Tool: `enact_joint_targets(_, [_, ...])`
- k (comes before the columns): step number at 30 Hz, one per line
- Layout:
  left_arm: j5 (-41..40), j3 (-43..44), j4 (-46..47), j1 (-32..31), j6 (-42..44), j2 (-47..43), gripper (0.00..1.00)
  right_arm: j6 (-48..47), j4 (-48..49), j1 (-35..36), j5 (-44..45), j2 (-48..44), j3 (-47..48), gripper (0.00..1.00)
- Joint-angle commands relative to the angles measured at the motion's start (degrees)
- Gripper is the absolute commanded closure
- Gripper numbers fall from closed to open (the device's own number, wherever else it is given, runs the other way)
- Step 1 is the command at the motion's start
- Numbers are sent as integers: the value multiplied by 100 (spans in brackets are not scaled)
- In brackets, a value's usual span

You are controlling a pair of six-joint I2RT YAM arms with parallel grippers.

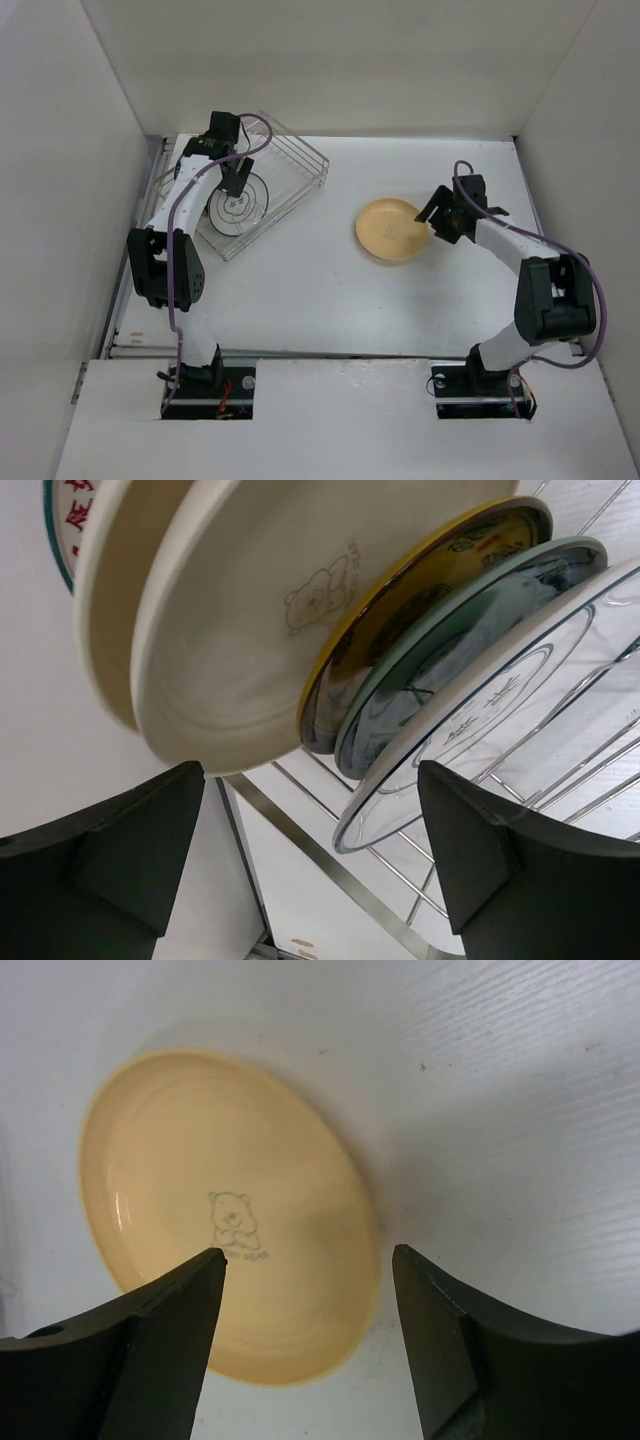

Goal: Unload the plates from the dish rack

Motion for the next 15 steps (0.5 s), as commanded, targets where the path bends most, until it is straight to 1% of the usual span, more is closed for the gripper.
enact_joint_targets(1, [183,273,-37,18,23,-8,16,-157,-149,-9,230,-664,178,26])
enact_joint_targets(2, [236,273,-37,71,23,-7,19,-158,-150,-9,230,-996,178,25])
enact_joint_targets(3, [324,273,-37,71,23,-7,24,-158,-150,-9,291,-1173,99,25])
enact_joint_targets(5, [325,273,-37,71,23,124,28,-219,-150,-9,345,-1629,46,24])
enact_joint_targets(6, [377,342,-37,71,23,125,33,-307,-150,-9,345,-1762,46,24])
enact_joint_targets(7, [377,343,-98,71,-38,194,38,-307,-150,-9,345,-1886,46,24])
enact_joint_targets(8, [377,413,-98,71,-126,195,52,-386,-150,-9,345,-2000,46,24])
enact_joint_targets(9, [377,466,-185,71,-188,247,58,-465,-202,-9,345,-2219,46,24])
enact_joint_targets(10, [430,544,-265,71,-188,248,62,-466,-272,-9,345,-2316,46,24])
enact_joint_targets(12, [517,545,-318,71,-320,195,62,-527,-273,-9,345,-2614,-6,24])
enact_joint_targets(13, [570,545,-318,71,-320,117,64,-579,-273,-9,345,-2703,-7,24])
enact_joint_targets(15, [623,492,-318,71,-320,29,72,-580,-325,-9,345,-2835,-77,24])
